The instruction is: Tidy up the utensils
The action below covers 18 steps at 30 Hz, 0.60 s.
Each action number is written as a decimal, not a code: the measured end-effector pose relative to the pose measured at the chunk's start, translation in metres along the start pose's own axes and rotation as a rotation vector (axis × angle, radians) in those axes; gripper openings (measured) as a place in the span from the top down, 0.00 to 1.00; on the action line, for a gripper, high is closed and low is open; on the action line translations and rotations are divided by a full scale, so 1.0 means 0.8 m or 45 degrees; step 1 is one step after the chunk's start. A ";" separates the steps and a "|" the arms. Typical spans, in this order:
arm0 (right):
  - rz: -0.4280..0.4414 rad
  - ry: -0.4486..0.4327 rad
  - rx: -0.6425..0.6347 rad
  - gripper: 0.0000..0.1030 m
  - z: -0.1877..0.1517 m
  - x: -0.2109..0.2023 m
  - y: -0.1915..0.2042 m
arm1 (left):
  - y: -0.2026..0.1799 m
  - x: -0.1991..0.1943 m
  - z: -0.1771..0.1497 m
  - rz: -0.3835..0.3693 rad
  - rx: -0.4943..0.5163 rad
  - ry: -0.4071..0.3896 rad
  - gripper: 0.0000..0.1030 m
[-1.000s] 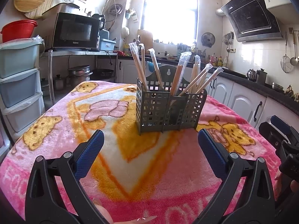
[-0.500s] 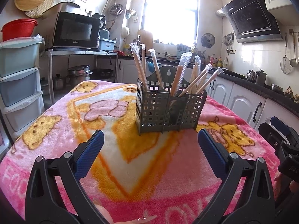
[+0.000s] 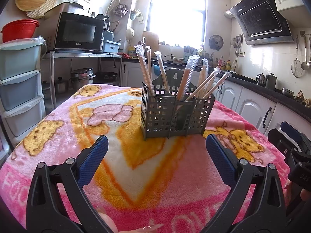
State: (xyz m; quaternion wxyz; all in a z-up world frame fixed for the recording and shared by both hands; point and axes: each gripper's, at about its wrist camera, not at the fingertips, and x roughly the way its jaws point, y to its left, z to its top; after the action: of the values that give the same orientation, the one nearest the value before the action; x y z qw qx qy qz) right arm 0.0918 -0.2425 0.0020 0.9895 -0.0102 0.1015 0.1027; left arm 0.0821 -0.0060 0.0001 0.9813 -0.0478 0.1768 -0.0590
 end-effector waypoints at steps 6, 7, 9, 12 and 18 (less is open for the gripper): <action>0.004 0.002 -0.003 0.06 -0.001 0.000 0.000 | 0.000 0.000 0.000 0.000 0.001 0.000 0.10; 0.006 0.003 -0.003 0.06 -0.001 0.000 0.000 | 0.000 0.000 0.000 0.001 0.001 0.000 0.10; 0.006 0.005 -0.002 0.06 -0.001 0.001 0.000 | 0.000 0.000 0.000 0.000 0.000 0.000 0.10; 0.008 0.005 0.000 0.06 -0.001 0.001 -0.001 | -0.001 0.000 0.000 -0.001 0.000 -0.001 0.10; 0.007 0.009 0.003 0.06 -0.002 0.001 -0.001 | -0.001 0.000 0.000 -0.001 0.001 0.001 0.10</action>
State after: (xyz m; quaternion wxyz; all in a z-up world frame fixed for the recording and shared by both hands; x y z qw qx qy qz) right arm 0.0928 -0.2430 0.0005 0.9889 -0.0090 0.1051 0.1051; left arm 0.0820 -0.0065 0.0001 0.9813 -0.0474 0.1770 -0.0595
